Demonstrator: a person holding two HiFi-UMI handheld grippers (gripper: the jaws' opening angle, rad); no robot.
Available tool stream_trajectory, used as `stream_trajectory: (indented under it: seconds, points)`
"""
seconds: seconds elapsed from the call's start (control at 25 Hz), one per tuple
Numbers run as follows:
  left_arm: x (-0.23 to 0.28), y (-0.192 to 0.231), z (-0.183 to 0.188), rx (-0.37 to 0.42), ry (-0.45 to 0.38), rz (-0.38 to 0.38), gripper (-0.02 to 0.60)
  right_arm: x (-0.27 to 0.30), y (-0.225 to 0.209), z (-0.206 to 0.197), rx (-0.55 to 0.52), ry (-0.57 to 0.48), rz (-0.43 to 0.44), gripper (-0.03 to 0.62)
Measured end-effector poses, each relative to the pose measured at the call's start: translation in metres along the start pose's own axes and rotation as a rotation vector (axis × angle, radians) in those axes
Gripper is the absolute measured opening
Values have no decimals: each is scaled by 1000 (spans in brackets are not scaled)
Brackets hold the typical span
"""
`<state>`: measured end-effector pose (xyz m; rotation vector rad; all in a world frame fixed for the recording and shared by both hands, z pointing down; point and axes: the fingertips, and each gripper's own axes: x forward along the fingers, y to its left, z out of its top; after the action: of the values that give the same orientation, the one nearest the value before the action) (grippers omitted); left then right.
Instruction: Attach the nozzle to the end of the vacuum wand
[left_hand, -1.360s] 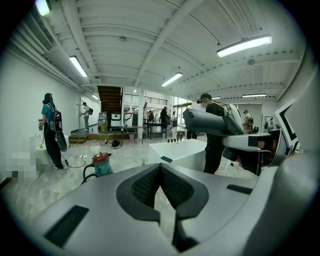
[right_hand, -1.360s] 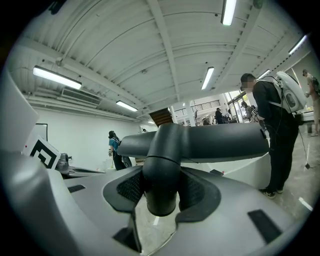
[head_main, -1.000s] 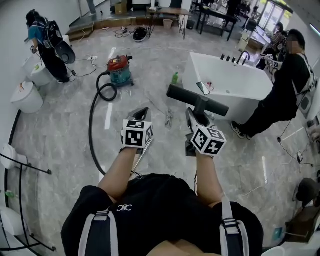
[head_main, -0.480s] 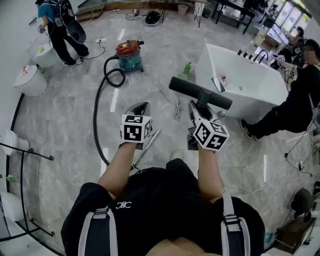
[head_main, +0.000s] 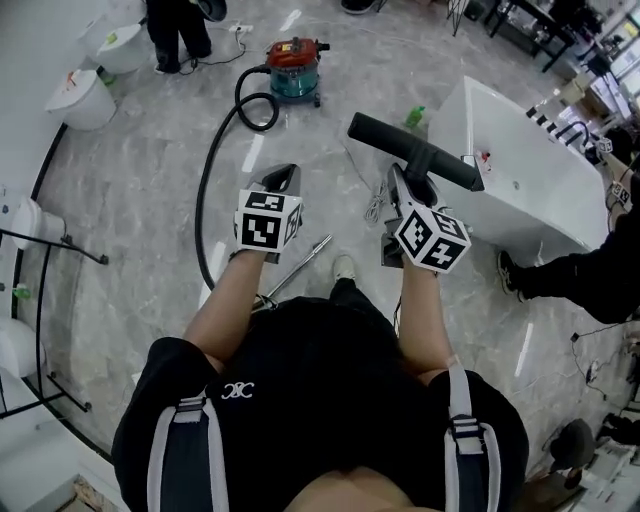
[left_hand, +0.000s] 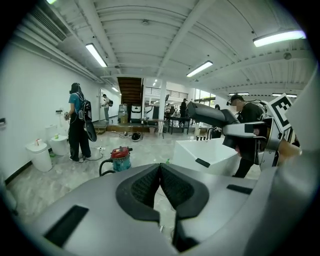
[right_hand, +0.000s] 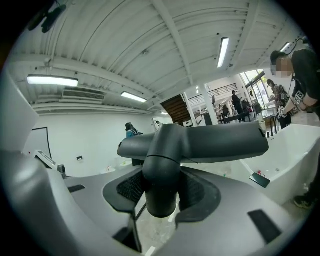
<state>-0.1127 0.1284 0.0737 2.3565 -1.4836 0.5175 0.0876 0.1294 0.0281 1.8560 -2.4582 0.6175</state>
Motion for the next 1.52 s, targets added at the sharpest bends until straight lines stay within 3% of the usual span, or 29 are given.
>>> stream_trajectory:
  seconds: [0.36, 0.56, 0.68, 0.8, 0.88, 1.12, 1.32, 1.52]
  points:
    - [110, -4, 17, -10, 84, 38, 11, 110, -67, 20, -30, 96, 111, 196]
    - [161, -3, -11, -35, 168, 31, 12, 165, -97, -1, -26, 193, 179, 196]
    - [191, 3, -49, -59, 228, 32, 18, 197, -112, -25, -35, 233, 205, 196]
    - [218, 13, -124, -148, 342, 35, 47, 219, -130, -73, -4, 320, 203, 195]
    - [246, 28, -182, -187, 426, 26, 130, 239, -143, -111, 21, 370, 198, 195]
    - [339, 45, -384, -166, 633, -37, 175, 285, -179, -255, 71, 505, 205, 194]
    - [404, 35, -565, -81, 774, -89, 186, 318, -204, -383, 74, 553, 295, 193]
    - [436, 14, -740, 42, 915, -186, 186, 343, -219, -502, 69, 580, 395, 193]
